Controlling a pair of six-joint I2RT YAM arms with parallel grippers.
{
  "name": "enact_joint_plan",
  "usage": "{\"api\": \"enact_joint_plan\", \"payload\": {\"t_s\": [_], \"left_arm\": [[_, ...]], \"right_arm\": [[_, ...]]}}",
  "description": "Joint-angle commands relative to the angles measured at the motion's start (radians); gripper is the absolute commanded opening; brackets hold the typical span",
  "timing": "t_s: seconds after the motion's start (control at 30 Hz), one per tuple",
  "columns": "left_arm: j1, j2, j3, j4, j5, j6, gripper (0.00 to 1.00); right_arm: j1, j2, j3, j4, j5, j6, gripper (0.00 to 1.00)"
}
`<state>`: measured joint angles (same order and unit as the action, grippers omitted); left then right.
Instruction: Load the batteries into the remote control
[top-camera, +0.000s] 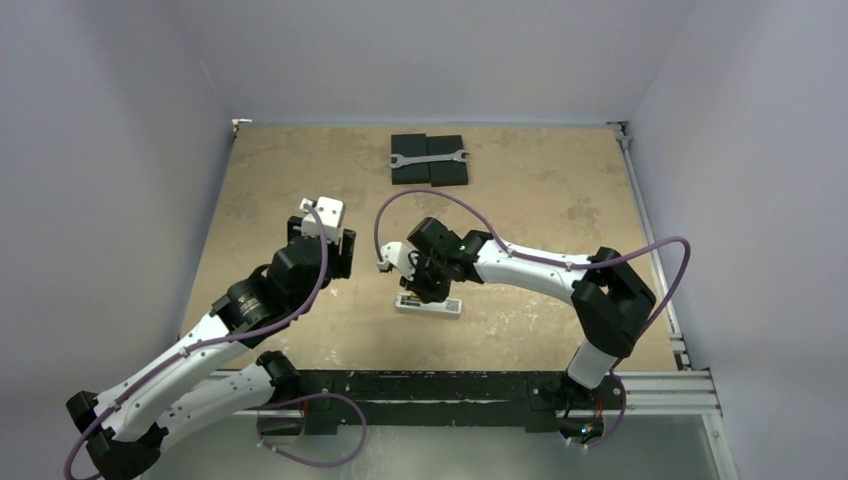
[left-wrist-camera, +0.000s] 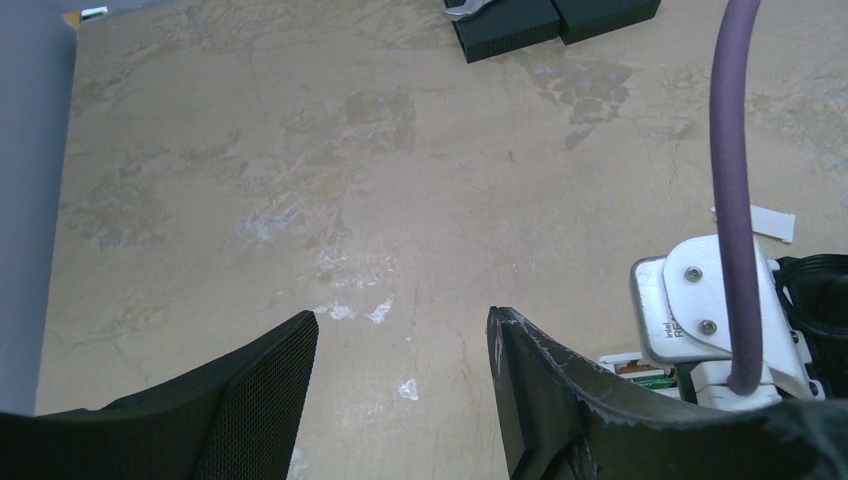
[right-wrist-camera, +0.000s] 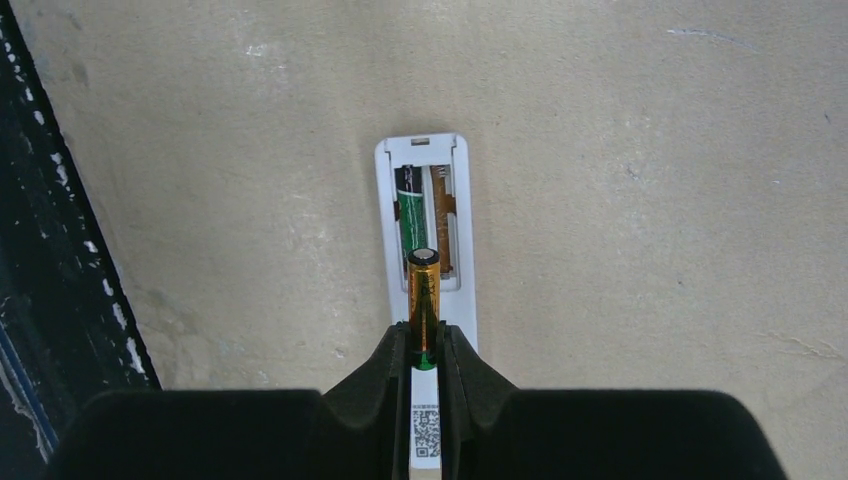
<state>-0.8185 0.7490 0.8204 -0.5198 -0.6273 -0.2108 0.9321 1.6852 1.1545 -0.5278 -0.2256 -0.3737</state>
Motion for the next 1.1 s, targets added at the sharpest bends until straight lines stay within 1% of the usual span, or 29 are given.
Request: {"api": "enact_joint_plan", "payload": {"t_s": [0.0, 0.23, 0.5, 1.07], "left_arm": [[0.005, -0.015, 0.006, 0.004, -0.018, -0.019, 0.63], [0.005, -0.019, 0.006, 0.003, -0.014, -0.021, 0.63], [0.004, -0.021, 0.005, 0.004, -0.009, -0.022, 0.63], [0.005, -0.016, 0.006, 0.004, -0.003, -0.021, 0.63]], "right_arm": [[0.008, 0.023, 0.016, 0.053, 0.021, 0.048, 0.02], [0.020, 0.053, 0.043, 0.061, 0.042, 0.066, 0.05], [0.030, 0.072, 0.051, 0.074, 0.060, 0.084, 0.12], [0.039, 0.093, 0.053, 0.088, 0.068, 0.102, 0.23]]}}
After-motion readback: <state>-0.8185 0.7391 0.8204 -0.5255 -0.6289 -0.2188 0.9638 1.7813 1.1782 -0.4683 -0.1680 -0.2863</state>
